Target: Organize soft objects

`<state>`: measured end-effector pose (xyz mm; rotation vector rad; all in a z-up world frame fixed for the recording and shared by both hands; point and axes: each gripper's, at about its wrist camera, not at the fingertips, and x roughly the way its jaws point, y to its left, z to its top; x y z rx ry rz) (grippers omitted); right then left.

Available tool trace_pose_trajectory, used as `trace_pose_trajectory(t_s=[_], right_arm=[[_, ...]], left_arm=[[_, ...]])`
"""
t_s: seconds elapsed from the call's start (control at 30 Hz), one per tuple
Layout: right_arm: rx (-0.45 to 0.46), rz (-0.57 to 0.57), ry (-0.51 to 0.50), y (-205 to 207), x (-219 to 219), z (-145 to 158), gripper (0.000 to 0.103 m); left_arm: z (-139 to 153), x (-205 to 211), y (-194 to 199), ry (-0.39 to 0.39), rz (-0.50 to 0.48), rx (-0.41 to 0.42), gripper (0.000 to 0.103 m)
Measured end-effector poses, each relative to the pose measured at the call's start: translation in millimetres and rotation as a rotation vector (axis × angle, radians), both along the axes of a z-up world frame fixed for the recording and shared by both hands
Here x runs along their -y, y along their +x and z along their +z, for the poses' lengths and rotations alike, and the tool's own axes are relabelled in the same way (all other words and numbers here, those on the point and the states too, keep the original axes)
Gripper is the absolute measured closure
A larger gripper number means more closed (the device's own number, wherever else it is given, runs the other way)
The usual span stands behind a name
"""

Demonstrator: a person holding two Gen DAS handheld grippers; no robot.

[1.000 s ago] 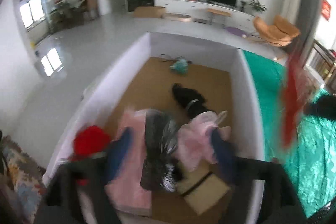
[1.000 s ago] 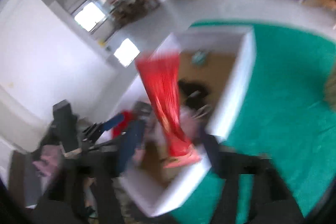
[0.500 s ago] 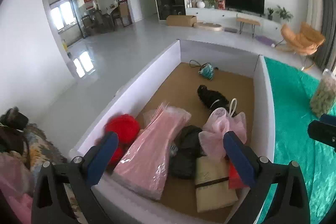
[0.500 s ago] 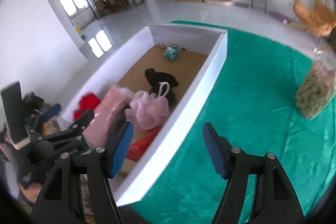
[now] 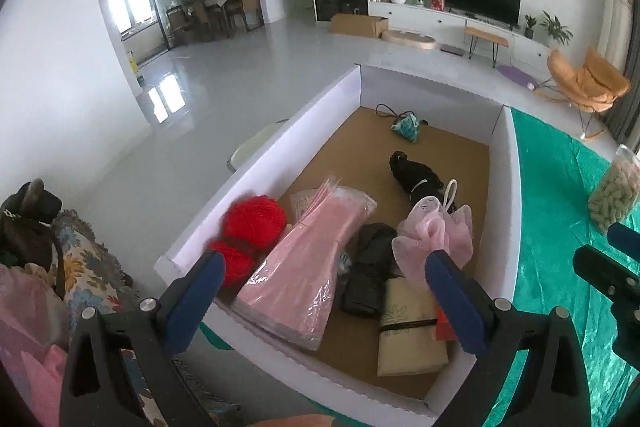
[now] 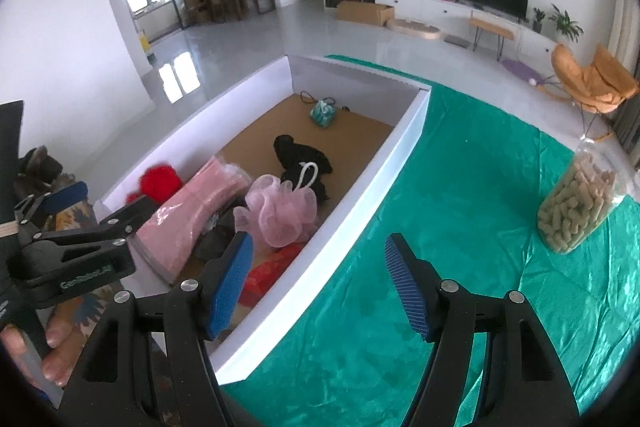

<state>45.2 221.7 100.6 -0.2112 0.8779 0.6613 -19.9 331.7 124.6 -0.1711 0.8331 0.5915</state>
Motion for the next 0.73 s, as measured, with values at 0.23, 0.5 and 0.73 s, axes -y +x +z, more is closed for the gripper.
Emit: trace_pose_trajectory(t_s=[0.23,0.5,0.73], right_arm=[[0.036,-0.009,-0.027,0.1,0.6,0.1,0.031],[0.049,0.006,-0.053,-2.4,-5.8,-1.8,0.031],[0.060,0.012,-0.061,-4.8,-9.3,-2.0,0.031]], left_arm=[[-5.2,-3.9,-0.1,-0.007,0.012,-0.002,0.003],[-2.1,-8.8,-7.8,0.007,0.044,0.028,0.003],[1.6,-9.8,-17.7,0.014,0.072,0.085,0.003]])
